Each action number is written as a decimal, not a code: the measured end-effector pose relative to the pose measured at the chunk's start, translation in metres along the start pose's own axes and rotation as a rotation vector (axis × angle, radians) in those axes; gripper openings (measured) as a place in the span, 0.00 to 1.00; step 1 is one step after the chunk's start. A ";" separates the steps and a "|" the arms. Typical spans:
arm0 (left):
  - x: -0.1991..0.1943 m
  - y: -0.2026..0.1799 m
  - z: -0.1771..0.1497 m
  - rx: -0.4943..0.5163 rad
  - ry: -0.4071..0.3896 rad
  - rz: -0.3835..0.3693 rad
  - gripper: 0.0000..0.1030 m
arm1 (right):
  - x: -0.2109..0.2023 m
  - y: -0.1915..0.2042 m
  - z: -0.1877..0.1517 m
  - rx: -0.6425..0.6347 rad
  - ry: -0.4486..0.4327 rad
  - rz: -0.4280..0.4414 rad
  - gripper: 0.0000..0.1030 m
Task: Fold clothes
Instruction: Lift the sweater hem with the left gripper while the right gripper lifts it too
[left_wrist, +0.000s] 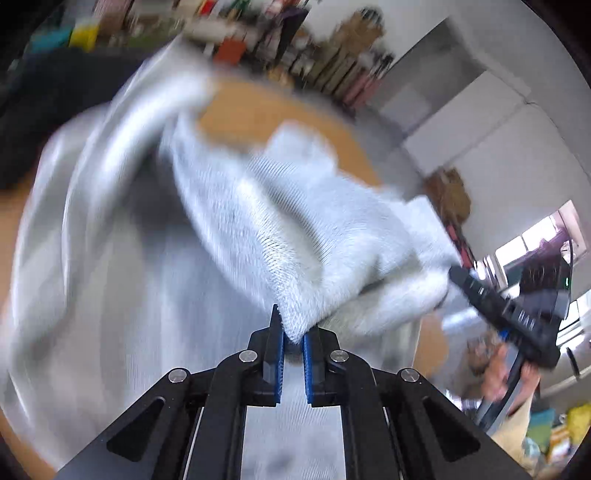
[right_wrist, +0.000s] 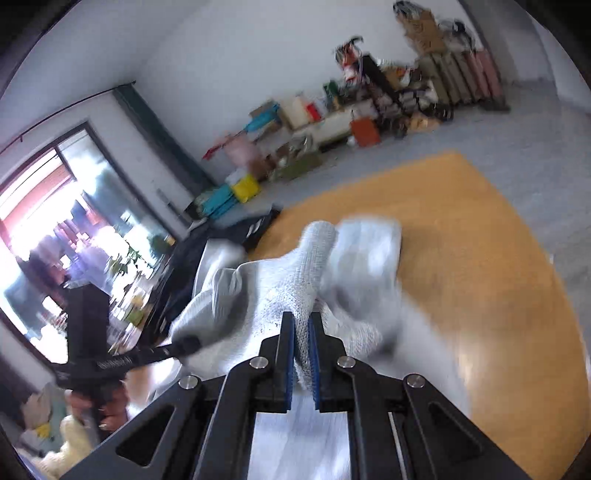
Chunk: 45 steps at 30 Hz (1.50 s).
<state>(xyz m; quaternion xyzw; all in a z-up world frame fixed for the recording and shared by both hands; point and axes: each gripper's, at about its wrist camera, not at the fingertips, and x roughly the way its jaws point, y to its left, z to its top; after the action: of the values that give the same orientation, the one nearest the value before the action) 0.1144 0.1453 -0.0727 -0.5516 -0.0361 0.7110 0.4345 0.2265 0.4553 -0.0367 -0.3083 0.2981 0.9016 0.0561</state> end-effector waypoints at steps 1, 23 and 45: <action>0.003 0.010 -0.015 -0.040 0.032 -0.001 0.09 | -0.003 -0.002 -0.021 0.019 0.043 0.006 0.08; 0.052 -0.014 0.156 -0.203 -0.049 0.244 0.71 | 0.034 -0.004 -0.080 0.036 0.181 -0.095 0.48; -0.062 0.030 0.187 -0.232 -0.329 0.090 0.04 | 0.004 0.004 -0.086 -0.053 0.157 -0.101 0.10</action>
<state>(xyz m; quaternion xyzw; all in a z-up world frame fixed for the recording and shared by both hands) -0.0546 0.1656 0.0304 -0.4754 -0.1635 0.8013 0.3242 0.2675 0.4027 -0.0914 -0.3941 0.2615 0.8783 0.0696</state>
